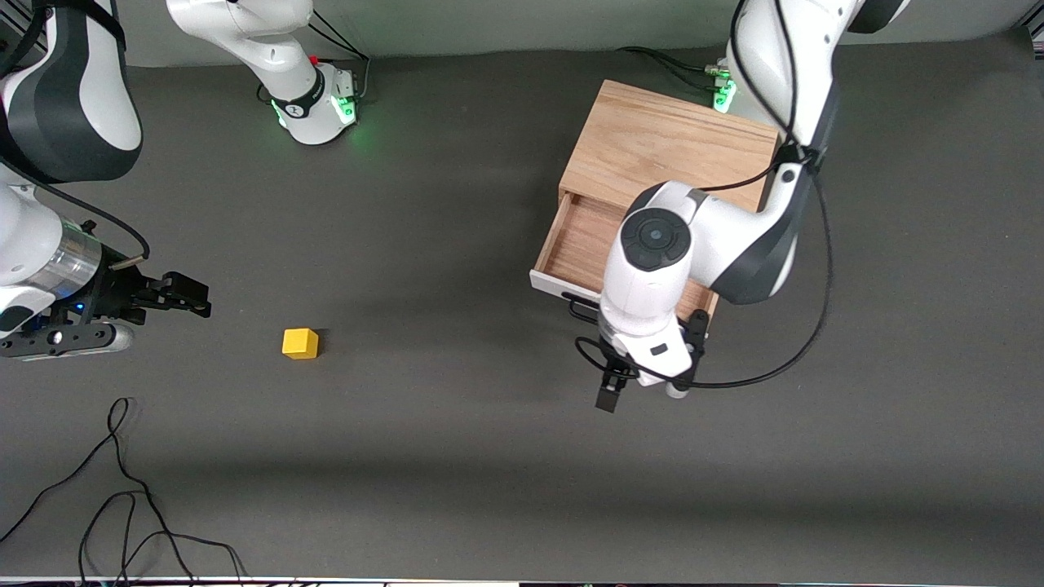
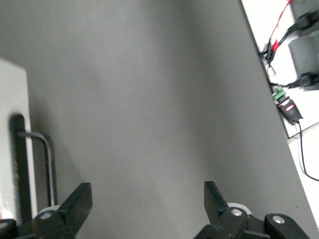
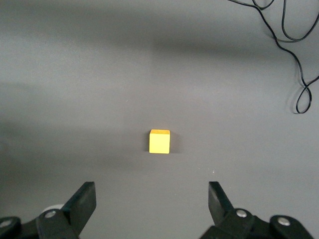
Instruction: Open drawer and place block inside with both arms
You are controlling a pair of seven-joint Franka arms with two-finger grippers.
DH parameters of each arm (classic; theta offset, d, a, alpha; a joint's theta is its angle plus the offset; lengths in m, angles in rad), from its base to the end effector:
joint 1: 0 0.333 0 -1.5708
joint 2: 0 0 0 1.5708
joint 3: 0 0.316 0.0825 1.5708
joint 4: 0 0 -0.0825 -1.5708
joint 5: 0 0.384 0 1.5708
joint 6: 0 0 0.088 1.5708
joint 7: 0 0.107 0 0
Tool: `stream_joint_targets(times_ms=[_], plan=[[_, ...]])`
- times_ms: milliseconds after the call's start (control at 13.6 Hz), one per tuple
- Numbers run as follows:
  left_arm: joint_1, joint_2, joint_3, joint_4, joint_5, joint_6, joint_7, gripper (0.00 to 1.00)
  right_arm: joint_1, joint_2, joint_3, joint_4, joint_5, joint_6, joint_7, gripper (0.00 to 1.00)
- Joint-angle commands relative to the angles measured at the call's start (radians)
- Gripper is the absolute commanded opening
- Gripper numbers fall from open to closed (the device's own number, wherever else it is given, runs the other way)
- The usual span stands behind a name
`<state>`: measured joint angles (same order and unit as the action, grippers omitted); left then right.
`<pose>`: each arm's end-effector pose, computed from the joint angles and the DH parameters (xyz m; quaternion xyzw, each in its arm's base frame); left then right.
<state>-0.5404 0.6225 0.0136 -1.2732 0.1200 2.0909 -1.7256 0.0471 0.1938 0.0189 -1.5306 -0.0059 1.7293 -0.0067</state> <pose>0.6489 -0.3735 0.4097 0.8349 0.5386 0.0947 0.0626 0.6212 0.0395 0.5434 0.9993 0.0366 0.0025 0.0010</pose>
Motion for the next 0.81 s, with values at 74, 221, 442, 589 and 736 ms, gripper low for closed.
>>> stream_joint_targets(times_ms=[74,221,442,589,736], plan=[[0.091,-0.127,-0.001,-0.009,-0.002,-0.164,0.278,1.00,0.005,-0.016,-0.004,-0.011,0.001,0.012,-0.021,1.00],[0.155,-0.183,0.000,-0.012,-0.063,-0.253,0.479,1.00,0.004,-0.016,-0.005,-0.011,0.001,0.013,-0.021,1.00],[0.270,-0.257,0.002,-0.018,-0.121,-0.405,0.800,1.00,0.004,-0.014,-0.005,-0.010,0.001,0.026,-0.021,1.00],[0.327,-0.321,0.003,-0.070,-0.123,-0.440,0.955,1.00,0.004,-0.014,-0.005,-0.008,0.001,0.041,-0.021,1.00],[0.379,-0.386,0.003,-0.135,-0.122,-0.445,1.119,1.00,0.002,-0.008,-0.007,-0.006,0.001,0.058,-0.021,1.00]])
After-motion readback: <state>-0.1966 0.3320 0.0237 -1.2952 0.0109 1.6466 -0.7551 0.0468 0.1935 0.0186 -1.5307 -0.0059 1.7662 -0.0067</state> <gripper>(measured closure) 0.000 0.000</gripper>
